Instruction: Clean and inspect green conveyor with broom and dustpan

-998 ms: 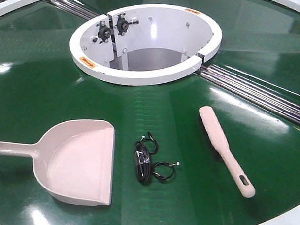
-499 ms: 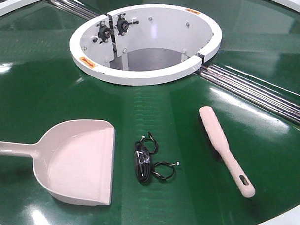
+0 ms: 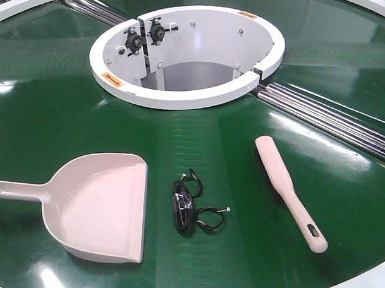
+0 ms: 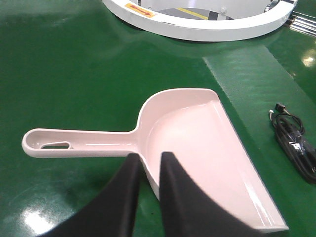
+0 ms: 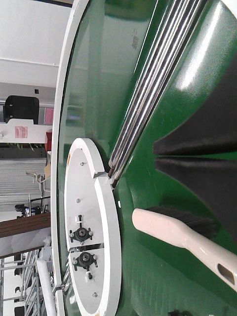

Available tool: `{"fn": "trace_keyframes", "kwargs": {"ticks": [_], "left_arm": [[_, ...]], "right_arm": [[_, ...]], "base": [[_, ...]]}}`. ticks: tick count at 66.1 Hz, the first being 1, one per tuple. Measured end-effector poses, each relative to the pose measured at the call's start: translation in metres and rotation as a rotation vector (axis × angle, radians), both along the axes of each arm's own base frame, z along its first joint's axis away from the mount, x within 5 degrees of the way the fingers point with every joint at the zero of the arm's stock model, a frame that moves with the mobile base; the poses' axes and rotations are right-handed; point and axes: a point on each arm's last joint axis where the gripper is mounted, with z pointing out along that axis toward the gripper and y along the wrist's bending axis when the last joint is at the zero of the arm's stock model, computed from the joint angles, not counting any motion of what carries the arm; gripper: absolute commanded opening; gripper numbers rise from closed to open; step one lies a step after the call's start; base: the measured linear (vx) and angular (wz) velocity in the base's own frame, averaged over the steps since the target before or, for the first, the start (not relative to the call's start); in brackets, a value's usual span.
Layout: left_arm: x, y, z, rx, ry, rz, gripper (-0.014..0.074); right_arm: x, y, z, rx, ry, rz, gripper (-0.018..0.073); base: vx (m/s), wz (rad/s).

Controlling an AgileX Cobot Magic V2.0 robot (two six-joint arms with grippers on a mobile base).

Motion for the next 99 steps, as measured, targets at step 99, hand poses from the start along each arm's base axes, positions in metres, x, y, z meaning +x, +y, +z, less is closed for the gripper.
{"fn": "trace_keyframes", "kwargs": {"ticks": [99], "left_arm": [[0.131,-0.008,0.023,0.985,0.588,-0.777,0.0559]], "right_arm": [[0.0,0.0,0.0,0.001,0.0,0.0,-0.0008]], "base": [[0.0,0.0]]}}
